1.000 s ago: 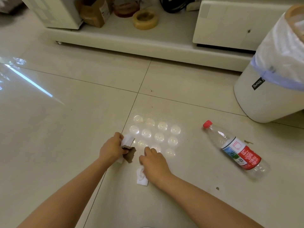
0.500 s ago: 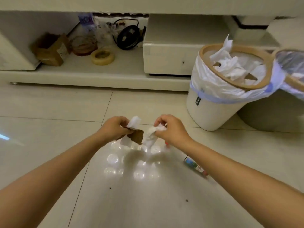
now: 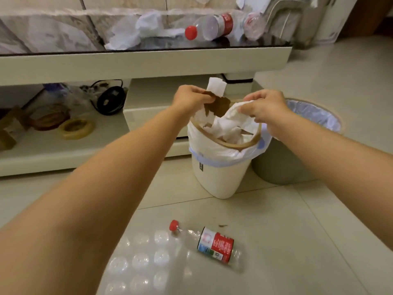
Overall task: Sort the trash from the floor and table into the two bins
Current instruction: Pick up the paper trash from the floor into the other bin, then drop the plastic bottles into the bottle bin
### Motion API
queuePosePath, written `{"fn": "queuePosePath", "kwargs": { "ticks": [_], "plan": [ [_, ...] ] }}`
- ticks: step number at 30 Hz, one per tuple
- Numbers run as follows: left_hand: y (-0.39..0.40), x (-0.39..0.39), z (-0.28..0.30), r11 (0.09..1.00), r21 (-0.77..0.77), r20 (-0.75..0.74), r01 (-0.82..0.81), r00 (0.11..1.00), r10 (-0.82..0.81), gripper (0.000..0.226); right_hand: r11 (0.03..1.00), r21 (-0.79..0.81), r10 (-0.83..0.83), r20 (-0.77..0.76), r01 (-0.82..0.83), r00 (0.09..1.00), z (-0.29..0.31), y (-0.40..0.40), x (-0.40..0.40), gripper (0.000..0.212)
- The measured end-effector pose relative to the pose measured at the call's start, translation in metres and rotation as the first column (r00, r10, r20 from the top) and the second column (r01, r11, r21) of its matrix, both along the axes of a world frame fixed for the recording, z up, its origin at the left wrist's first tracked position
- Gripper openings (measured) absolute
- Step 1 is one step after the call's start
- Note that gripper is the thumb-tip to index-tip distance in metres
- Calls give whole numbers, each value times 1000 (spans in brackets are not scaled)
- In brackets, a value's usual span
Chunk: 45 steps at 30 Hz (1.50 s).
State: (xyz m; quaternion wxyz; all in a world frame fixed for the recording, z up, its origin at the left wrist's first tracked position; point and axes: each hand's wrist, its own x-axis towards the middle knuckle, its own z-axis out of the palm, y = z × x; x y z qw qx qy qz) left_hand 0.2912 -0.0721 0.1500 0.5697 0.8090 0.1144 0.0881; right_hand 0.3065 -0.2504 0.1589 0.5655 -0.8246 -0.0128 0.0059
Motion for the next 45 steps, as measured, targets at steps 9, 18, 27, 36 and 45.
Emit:
{"fn": "queuePosePath", "kwargs": {
  "ticks": [9,18,27,36,45],
  "plan": [
    [-7,-11,-63,1000,22,-36,-11,999,12,59,996,-12,93,-44,-93,995,-24,-43,-17,35],
    [15,-106,-141,997,72,-105,4,994,4,26,860,-160,456,-184,-484,871,-132,-15,-115,11],
    [2,-187,-242,925,230,-516,302,844,-147,49,480,-631,520,-354,-609,777,-229,22,-149,45],
    [0,-201,-258,992,108,-445,64,896,-9,33,341,-658,451,-511,-671,731,-263,16,-160,83],
    [11,-174,-182,944,23,-123,-328,937,328,38,594,-314,647,-361,-741,672,-151,-1,-124,85]
  ]
}}
